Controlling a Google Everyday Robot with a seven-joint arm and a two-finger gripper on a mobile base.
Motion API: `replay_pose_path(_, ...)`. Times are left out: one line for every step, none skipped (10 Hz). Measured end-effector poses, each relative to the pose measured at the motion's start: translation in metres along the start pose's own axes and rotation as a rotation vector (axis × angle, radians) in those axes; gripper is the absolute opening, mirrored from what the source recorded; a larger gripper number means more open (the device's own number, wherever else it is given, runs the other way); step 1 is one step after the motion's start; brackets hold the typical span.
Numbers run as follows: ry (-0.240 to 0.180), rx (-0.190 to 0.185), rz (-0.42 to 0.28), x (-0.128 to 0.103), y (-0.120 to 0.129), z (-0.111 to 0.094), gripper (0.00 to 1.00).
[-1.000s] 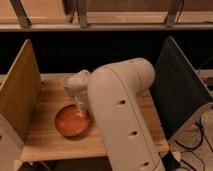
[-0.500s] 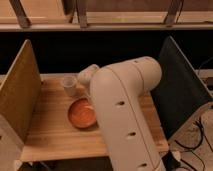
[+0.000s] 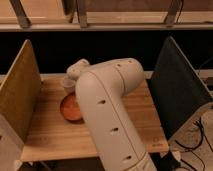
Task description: Drag the ceramic bowl in a circle
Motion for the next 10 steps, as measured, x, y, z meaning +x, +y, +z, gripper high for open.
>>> replay_pose_path(0.011,0.018,-0.039,0.005,-0.016,0.000,0.00)
replay_pose_path(0.015,0.033,-0.065,0.004,-0.030,-0.001,0.00)
replay_pose_path(0.015,0.046,-0.083,-0.001,-0.040,-0.002,0.00)
replay_pose_path(0.010,0.064,-0.103,-0.014,-0.052,-0.002,0.00)
replay_pose_path(0.005,0.075,-0.115,-0.026,-0.060,-0.002,0.00)
replay_pose_path(-0.004,0.081,-0.117,-0.035,-0.064,-0.001,0.00)
replay_pose_path(-0.025,0.081,-0.104,-0.054,-0.065,0.000,0.00)
replay_pose_path(-0.044,0.072,-0.078,-0.070,-0.057,0.002,0.00)
replay_pose_path(-0.061,0.067,-0.047,-0.083,-0.049,0.003,0.00)
replay_pose_path(-0.083,0.048,0.008,-0.098,-0.032,0.004,0.00)
